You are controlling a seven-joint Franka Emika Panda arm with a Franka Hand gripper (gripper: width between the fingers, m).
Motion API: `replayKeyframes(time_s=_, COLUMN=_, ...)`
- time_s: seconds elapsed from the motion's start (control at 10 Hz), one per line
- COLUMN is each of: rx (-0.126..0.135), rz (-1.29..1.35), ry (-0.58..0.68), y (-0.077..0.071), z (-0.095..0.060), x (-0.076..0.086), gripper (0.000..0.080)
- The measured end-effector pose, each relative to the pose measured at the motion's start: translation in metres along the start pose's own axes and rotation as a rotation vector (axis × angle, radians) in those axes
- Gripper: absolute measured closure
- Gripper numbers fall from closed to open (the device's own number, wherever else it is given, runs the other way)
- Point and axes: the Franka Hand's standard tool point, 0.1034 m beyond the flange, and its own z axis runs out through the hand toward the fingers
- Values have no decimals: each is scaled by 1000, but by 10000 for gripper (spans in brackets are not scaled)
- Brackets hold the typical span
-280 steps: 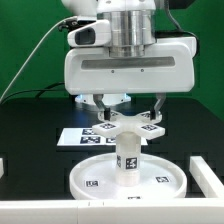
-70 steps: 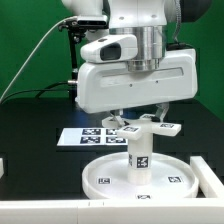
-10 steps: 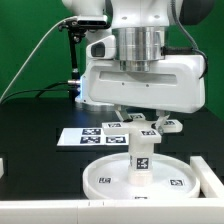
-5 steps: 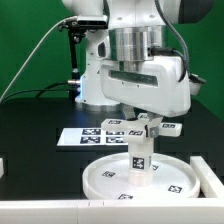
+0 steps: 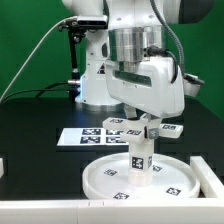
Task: Assemble round table
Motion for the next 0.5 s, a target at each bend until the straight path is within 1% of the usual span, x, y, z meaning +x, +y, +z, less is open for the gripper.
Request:
replayKeyframes(time_s=0.1, rx=11, rz=-5, ry=-10, y=-4, z=-12, x=-4, gripper=207)
replayKeyframes(time_s=0.2, rx=26, rz=-9, ry=-24, y=-8, z=-30, x=-9, gripper=162)
replayKeyframes(time_s=0.3, rx=24, rz=-9, ry=-40, y=-10, z=-42, x=-13, gripper=153)
replayKeyframes(time_s=0.4, rx=16, rz=-11, ry=-46, y=-11, z=-43, x=-15, gripper=153)
replayKeyframes(time_s=0.5, rx=14, rz=-12, ry=-45, y=-11, z=-41, x=-14, gripper=151)
